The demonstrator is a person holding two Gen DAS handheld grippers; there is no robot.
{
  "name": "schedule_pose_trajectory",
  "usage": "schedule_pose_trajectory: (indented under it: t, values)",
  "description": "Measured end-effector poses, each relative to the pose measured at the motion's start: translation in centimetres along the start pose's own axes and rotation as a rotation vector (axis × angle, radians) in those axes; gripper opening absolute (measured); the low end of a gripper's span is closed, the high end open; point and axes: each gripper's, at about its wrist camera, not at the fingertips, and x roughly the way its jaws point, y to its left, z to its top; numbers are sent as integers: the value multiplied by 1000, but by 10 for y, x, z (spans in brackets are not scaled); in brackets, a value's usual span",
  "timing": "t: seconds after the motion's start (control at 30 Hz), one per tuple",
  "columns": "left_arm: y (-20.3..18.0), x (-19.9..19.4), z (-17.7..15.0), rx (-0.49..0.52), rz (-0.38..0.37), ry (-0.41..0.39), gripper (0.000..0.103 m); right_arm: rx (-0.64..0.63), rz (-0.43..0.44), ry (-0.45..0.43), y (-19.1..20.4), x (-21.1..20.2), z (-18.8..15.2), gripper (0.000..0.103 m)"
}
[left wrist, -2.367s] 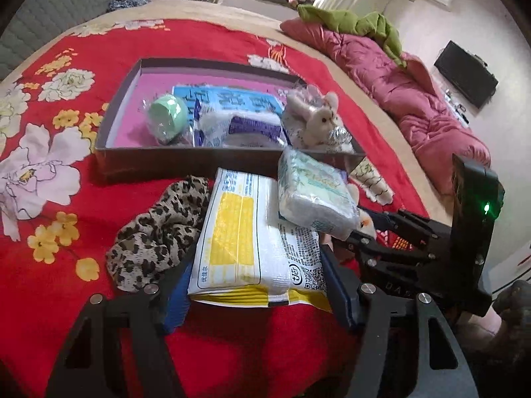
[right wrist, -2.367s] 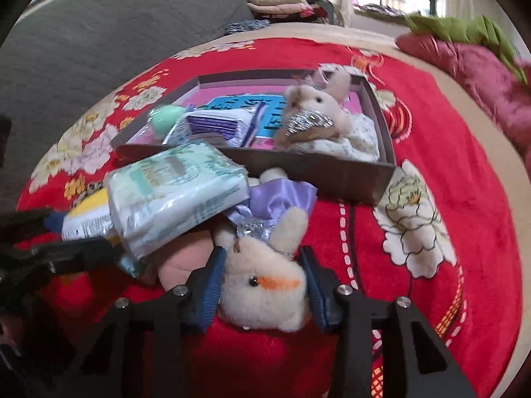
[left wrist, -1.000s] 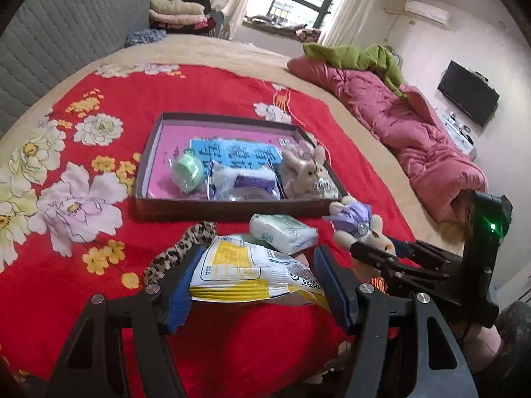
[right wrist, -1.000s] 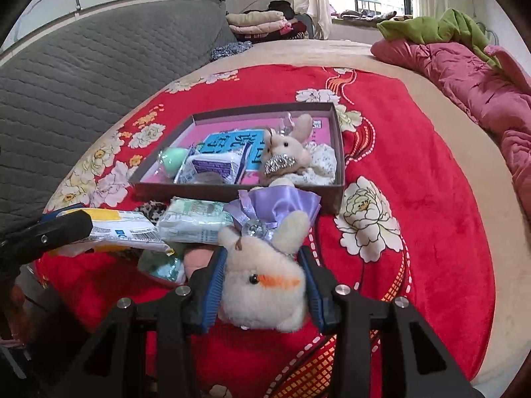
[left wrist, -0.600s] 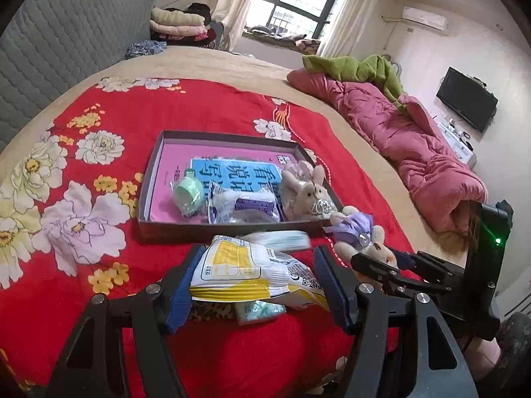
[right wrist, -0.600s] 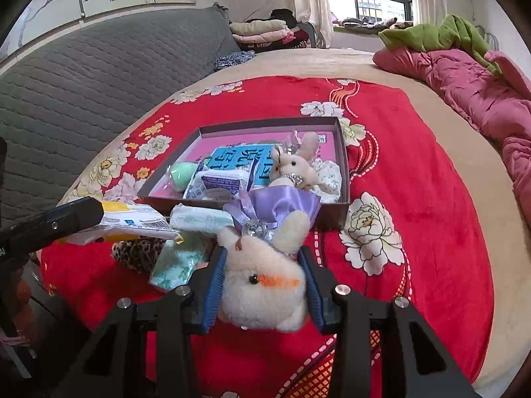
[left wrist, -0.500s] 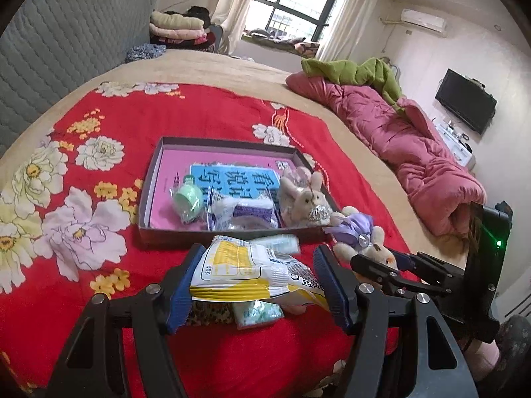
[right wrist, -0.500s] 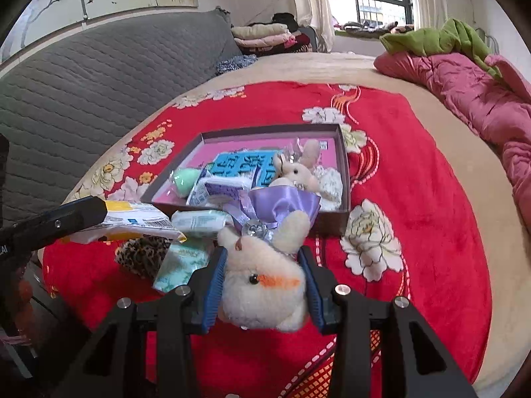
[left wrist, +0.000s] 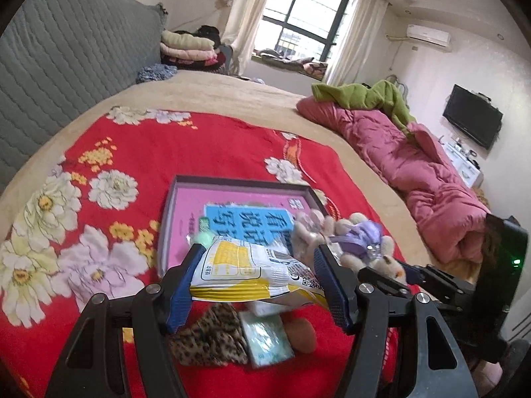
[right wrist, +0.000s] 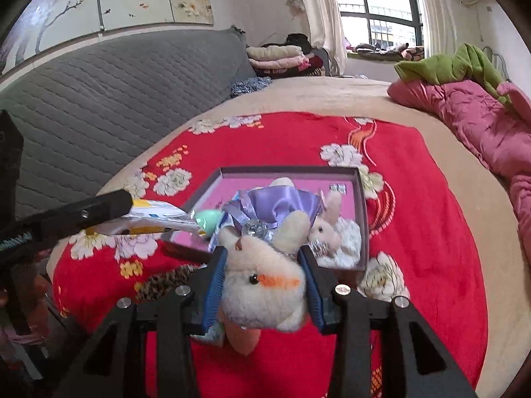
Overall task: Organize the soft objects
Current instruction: 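Lift the small bunny and the yellow-white wipe pack over the box with both grippers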
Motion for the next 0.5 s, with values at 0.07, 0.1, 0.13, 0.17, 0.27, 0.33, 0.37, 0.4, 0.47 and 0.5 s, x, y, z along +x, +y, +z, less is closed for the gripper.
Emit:
schedule_pose_trajectory:
  t: [0.07, 0.1, 0.13, 0.17, 0.27, 0.33, 0.37, 0.4, 0.47, 0.5]
  values:
    - [2, 3, 7, -5, 9, -7, 68, -9, -1, -6, 2, 3, 8, 43]
    - [4, 5, 11, -11, 12, -7, 68, -12, 0, -14, 4, 4, 13, 43]
    - [5, 7, 15, -16, 17, -8, 68, -13, 2, -19, 4, 4, 16, 43]
    - [6, 9, 18, -19, 23, -10, 68, -15, 4, -21, 5, 5, 19, 43]
    - [10, 18, 29, -24, 51, -9, 68, -25, -3, -25, 9, 12, 32, 43]
    - [10, 24, 33, -11, 81, -13, 68, -26, -8, 1, 10, 21, 39, 43]
    - [10, 28, 35, -11, 91, -12, 68, -17, -6, 6, 10, 25, 42, 43]
    - [11, 31, 37, -10, 98, -11, 68, -10, -4, 7, 9, 28, 45, 43]
    - [11, 35, 41, -8, 107, -19, 68, -13, -16, 4, 11, 30, 49, 43]
    - [12, 37, 42, -11, 110, -19, 68, -15, -16, 1, 12, 32, 51, 43]
